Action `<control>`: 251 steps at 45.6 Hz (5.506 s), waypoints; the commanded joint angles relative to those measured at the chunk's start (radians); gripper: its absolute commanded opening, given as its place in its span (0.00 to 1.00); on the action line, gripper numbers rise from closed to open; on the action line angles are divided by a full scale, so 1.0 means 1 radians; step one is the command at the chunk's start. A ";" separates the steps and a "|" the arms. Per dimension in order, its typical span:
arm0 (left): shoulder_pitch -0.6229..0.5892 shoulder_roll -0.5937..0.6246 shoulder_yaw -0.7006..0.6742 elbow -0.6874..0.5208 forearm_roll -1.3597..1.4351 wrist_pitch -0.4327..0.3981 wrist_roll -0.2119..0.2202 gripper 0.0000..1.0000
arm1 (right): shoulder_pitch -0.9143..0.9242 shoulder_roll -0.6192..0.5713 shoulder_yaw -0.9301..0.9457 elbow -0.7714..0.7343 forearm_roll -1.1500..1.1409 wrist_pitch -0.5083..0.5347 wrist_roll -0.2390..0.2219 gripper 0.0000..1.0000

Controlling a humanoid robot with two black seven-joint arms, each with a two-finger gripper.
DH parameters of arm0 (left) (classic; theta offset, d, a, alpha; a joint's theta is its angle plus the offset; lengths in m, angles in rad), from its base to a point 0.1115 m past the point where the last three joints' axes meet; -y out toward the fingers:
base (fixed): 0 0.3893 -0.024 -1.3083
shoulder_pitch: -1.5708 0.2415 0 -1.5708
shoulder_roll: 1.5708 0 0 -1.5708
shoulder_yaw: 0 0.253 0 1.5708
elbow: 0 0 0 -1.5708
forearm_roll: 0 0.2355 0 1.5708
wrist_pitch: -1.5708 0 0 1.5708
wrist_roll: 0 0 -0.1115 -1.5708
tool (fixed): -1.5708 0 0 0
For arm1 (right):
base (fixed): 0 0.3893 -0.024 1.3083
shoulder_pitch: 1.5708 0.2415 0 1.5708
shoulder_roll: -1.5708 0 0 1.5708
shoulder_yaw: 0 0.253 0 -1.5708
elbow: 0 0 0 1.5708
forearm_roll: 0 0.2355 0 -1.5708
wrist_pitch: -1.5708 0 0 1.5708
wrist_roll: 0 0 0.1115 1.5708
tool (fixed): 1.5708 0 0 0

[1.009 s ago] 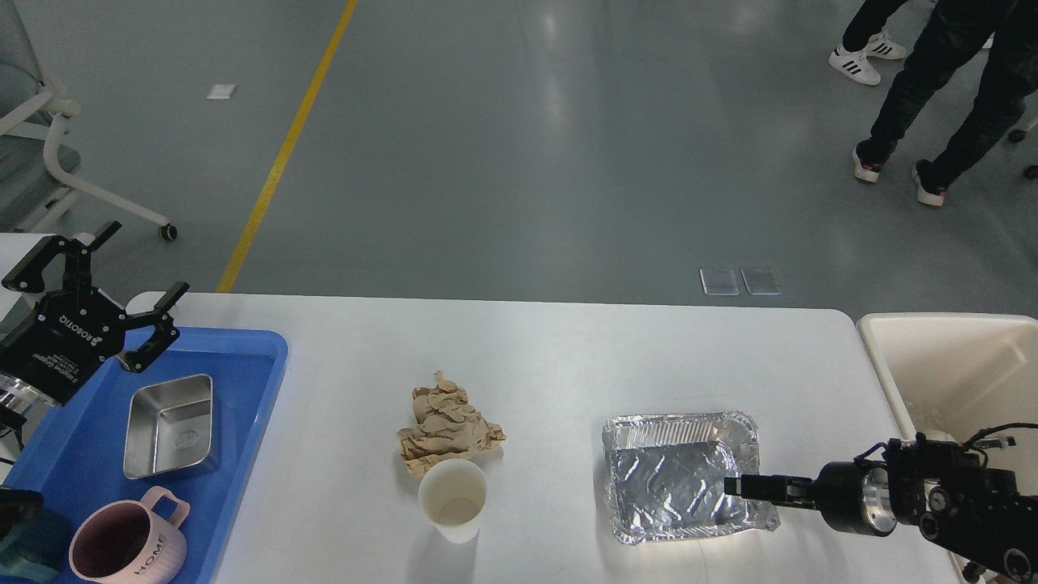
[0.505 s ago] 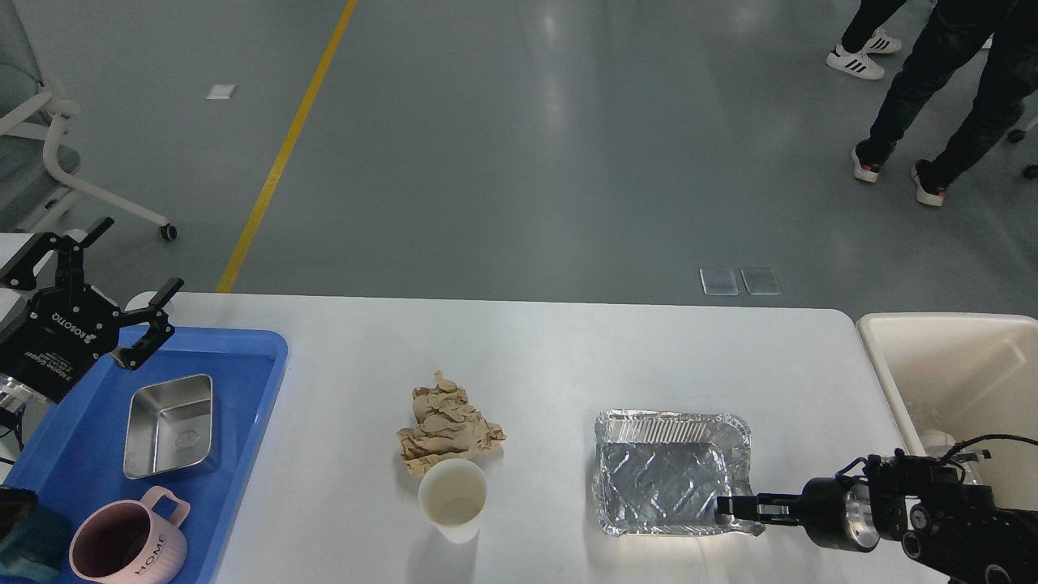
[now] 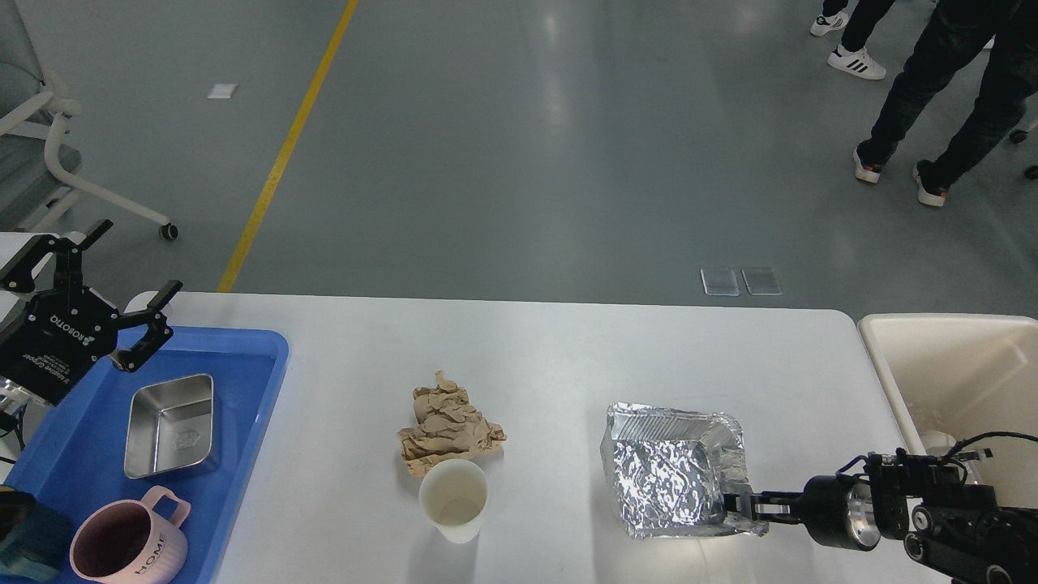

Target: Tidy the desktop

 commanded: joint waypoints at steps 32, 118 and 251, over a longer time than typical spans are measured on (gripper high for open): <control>0.002 -0.008 0.000 -0.002 0.001 0.000 0.000 0.97 | 0.083 -0.131 -0.030 0.004 0.001 -0.006 0.012 0.00; -0.005 -0.011 0.000 -0.002 0.001 0.000 0.000 0.97 | 0.664 0.030 -0.323 0.047 0.104 0.379 -0.355 0.00; -0.041 0.652 0.446 -0.629 0.496 0.799 0.207 0.97 | 0.698 0.270 -0.305 -0.098 0.434 0.483 -0.535 0.00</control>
